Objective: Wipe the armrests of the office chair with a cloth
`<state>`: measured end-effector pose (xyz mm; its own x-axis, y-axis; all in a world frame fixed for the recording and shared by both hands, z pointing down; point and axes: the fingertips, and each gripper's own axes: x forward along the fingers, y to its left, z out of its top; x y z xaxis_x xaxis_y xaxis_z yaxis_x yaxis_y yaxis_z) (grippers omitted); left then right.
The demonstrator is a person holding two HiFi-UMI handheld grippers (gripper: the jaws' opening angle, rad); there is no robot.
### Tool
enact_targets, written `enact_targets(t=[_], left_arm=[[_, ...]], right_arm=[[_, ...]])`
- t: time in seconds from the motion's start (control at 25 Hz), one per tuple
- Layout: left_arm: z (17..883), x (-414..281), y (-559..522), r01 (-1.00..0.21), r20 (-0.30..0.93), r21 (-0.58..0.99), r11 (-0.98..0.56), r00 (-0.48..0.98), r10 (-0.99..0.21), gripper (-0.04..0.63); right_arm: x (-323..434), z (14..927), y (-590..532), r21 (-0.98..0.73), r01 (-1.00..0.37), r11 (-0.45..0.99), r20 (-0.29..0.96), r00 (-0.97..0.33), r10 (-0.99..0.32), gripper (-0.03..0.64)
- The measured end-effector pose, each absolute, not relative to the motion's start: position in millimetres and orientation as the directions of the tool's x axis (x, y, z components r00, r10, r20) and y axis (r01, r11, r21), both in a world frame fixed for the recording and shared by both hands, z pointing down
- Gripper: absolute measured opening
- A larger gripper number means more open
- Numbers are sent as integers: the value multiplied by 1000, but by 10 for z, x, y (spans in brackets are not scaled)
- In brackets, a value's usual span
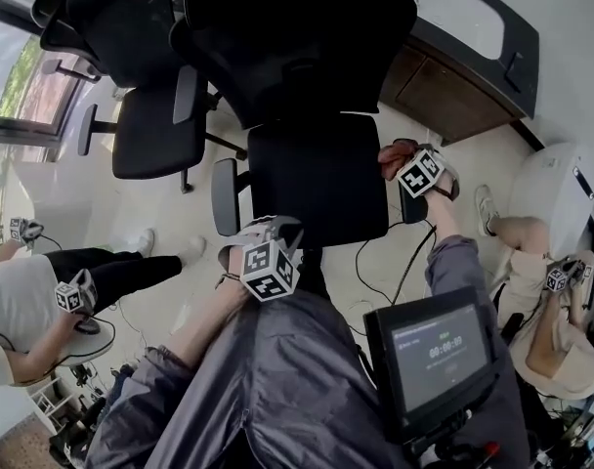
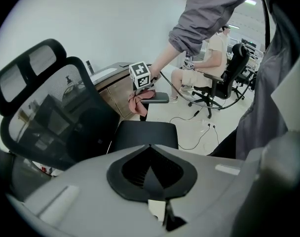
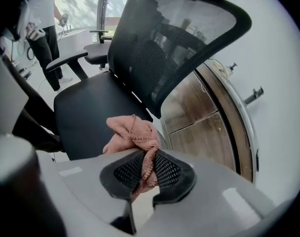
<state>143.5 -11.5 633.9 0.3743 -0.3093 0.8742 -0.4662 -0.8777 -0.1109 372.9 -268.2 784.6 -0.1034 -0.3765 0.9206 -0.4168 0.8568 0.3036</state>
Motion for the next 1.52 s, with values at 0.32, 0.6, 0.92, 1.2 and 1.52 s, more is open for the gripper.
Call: enact_targets(t=[0.32, 0.6, 0.92, 1.2, 1.52], left_arm=[[6194, 1612, -171, -446, 839, -128, -886, 428, -337, 17], [6169, 1705, -216, -424, 834, -137, -895, 438, -335, 17], [6213, 1666, -159, -465, 849, -133, -875, 402, -343, 17], [6073, 1421, -26, -523, 852, -157, -838, 357, -383, 17], [6254, 1177, -44, -571, 859, -151, -807, 329, -393, 17]], right_arm=[[3929, 7838, -1823, 284, -390, 876, 934, -93, -345, 44], [3968, 7852, -1305, 144, -359, 922, 974, -112, -195, 45], [4148, 7667, -2126, 268, -411, 872, 949, -42, -311, 46], [4057, 7708, -2491, 330, -440, 835, 933, 16, -361, 46], [4180, 7821, -2100, 314, -407, 858, 942, 17, -336, 45]])
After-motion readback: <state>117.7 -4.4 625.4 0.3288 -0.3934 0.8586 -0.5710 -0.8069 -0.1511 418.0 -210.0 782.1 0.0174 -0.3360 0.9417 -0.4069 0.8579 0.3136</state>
